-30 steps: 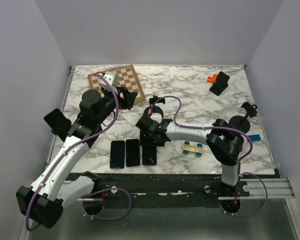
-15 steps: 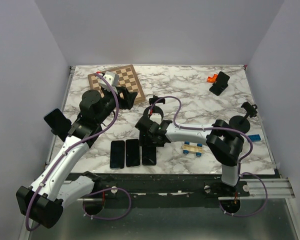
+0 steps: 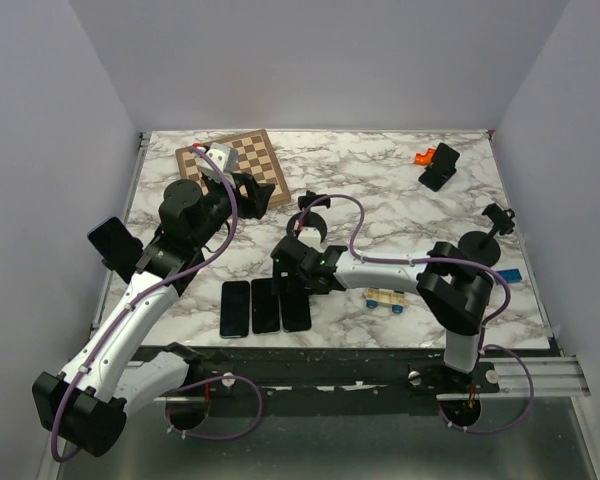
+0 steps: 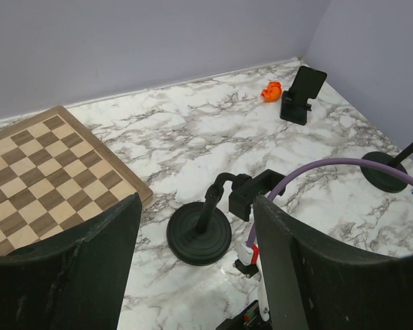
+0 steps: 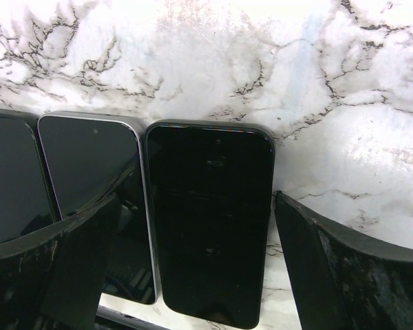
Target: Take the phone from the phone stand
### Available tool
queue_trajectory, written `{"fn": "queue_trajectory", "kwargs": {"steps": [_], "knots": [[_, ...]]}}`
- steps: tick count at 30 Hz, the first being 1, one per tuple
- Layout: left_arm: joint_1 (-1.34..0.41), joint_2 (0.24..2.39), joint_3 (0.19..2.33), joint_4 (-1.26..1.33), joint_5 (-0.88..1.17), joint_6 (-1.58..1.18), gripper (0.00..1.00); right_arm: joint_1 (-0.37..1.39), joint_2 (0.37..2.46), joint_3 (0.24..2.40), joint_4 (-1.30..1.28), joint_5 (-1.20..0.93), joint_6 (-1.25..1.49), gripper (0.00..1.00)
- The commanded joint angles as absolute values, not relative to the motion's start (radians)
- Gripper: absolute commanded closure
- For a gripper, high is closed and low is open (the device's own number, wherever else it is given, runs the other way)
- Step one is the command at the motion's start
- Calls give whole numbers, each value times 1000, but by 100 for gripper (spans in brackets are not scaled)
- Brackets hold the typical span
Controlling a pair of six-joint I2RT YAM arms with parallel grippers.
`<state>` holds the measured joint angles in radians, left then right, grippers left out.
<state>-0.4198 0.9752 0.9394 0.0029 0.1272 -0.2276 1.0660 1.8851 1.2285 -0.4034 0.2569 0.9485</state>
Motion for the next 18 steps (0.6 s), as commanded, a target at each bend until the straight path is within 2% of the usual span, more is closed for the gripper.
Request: {"fn": "queue_trajectory", "kwargs": {"steps": [1, 7, 13, 18], "knots": [[-414, 967, 924, 25, 111, -221, 26, 1077, 1863, 1194, -419, 288, 927, 0], [-414, 955, 918, 26, 90, -218, 26, 1097, 1766, 1163, -386, 313, 809, 0], [-414, 923, 897, 39, 45, -219, 25, 1105, 1502, 967, -210, 283, 654, 0], [-414, 906, 887, 45, 19, -224, 25, 1088, 1302, 896, -99, 292, 705, 0]]}}
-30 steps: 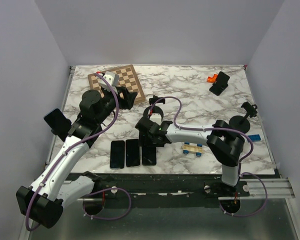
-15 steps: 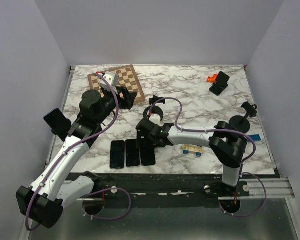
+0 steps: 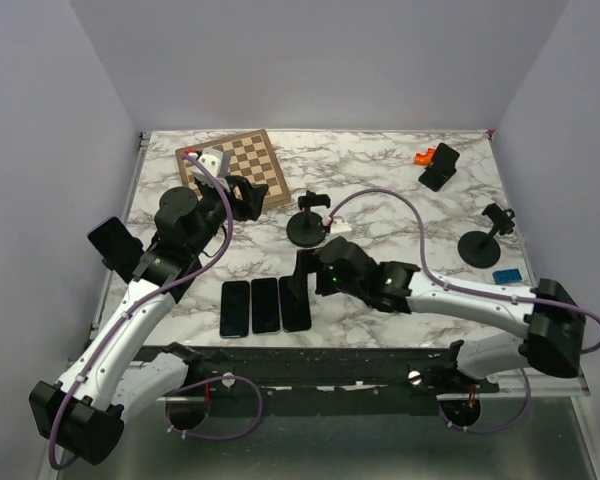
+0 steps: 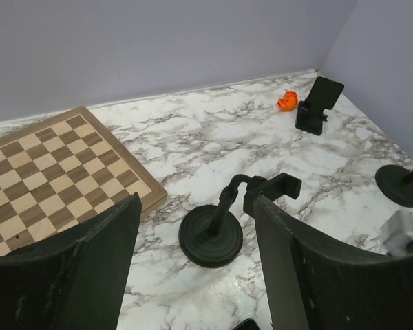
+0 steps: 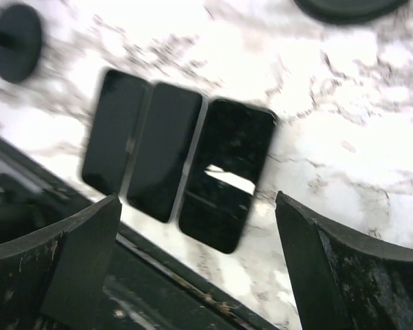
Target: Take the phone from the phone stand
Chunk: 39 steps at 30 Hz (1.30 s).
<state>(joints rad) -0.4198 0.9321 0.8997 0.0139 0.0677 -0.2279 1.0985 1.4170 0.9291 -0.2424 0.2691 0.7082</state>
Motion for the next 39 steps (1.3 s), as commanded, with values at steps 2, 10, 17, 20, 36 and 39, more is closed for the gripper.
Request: {"fn": "queue_trajectory", "kwargs": {"steps": [2, 10, 17, 20, 36, 39], "knots": [[-414, 907, 884, 46, 18, -224, 25, 1056, 1271, 914, -90, 281, 750, 0], [-416, 902, 881, 48, 19, -224, 25, 731, 1319, 953, 74, -151, 1007, 0], [-416, 910, 889, 44, 37, -222, 25, 626, 1461, 1020, 139, -205, 1156, 0], [-416, 909, 890, 44, 39, -223, 25, 593, 1528, 1020, 202, -228, 1244, 4], [-416, 893, 893, 43, 57, -235, 25, 557, 1769, 1188, 376, -253, 1402, 71], [-417, 890, 892, 44, 58, -238, 25, 534, 1814, 1271, 359, -250, 1373, 82]]}}
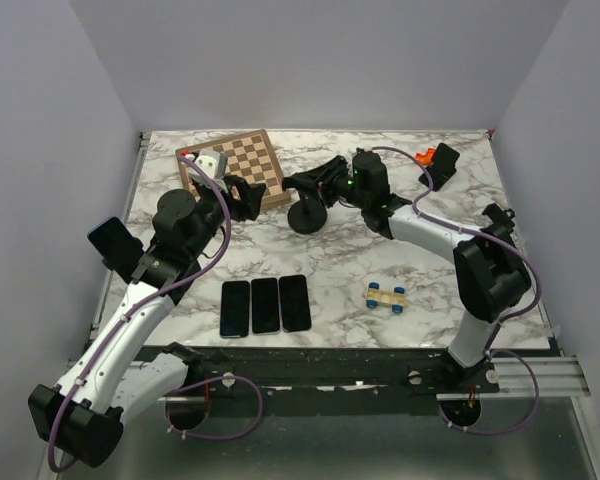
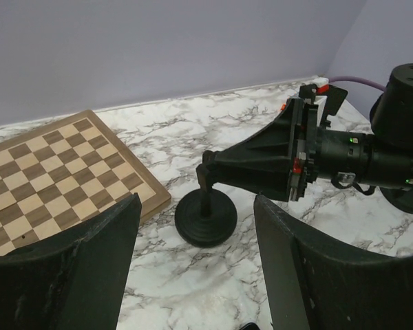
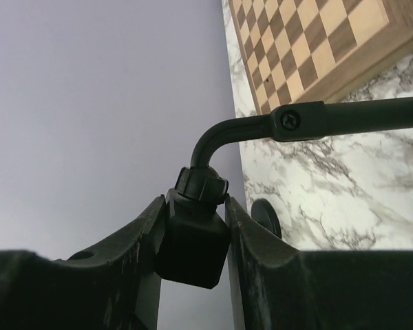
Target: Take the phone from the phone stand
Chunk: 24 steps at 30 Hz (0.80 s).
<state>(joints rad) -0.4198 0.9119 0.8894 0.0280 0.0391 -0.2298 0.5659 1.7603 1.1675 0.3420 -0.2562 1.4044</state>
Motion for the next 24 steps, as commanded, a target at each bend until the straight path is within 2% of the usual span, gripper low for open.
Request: {"fn": "queue_trajectory", "kwargs": {"steps": [1, 5, 9, 14, 20, 21, 23, 24], "knots": [[-416, 889, 891, 43, 58, -238, 25, 525, 1834, 1293, 373, -260, 1366, 84], [-416, 884, 891, 45, 57, -236, 25, 471, 1930, 1407, 427, -305, 1364, 85], [-416, 884, 889, 46, 54, -236, 25, 425, 2078, 1624, 396, -364, 1360, 86], [-416, 880, 888, 43, 39, -230, 26, 387, 2258, 1876, 321, -418, 1362, 83], [-416, 870, 878, 47, 10, -216, 26, 357, 2336, 1893, 339, -421, 1407, 80], [-416, 868, 876, 50, 8, -215, 26, 355, 2345, 1891, 352, -428, 1413, 78], [-416, 871, 876, 49, 9, -214, 26, 348, 2359, 1894, 354, -442, 1404, 68], [-416, 873, 876, 51, 8, -212, 26, 345, 2357, 1896, 345, -443, 1386, 59]]}}
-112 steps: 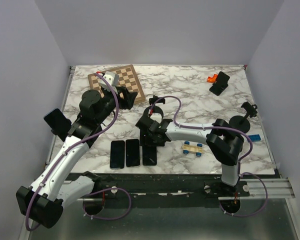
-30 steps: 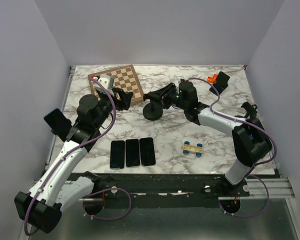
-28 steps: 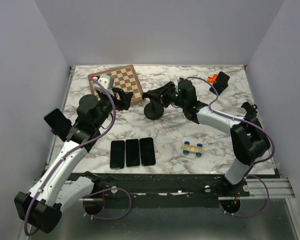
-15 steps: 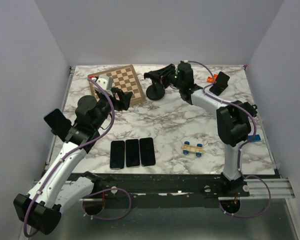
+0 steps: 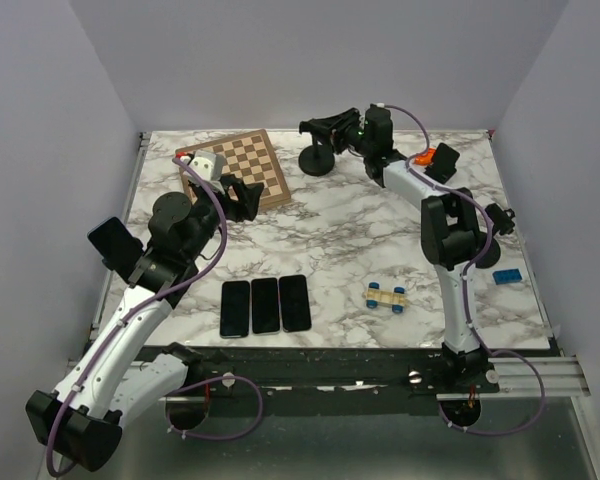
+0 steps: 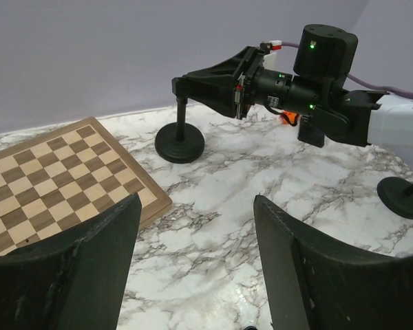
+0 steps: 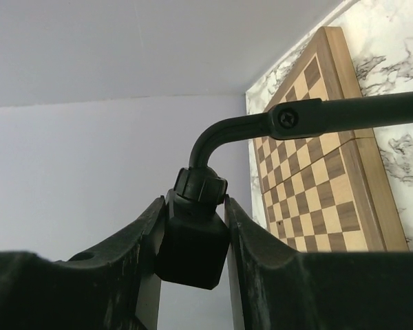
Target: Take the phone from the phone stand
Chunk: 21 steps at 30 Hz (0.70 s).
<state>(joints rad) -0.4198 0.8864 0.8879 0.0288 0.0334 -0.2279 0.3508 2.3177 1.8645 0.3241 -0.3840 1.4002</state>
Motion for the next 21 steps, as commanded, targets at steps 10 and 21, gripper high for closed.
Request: {"fn": "queue_trajectory", "kwargs": {"steps": [10, 21], "knots": [[-414, 868, 887, 31, -38, -186, 25, 342, 2276, 2057, -162, -314, 1026, 0], [-413, 778, 815, 81, -259, -124, 23, 345, 1924, 1699, -295, -200, 773, 0]]}}
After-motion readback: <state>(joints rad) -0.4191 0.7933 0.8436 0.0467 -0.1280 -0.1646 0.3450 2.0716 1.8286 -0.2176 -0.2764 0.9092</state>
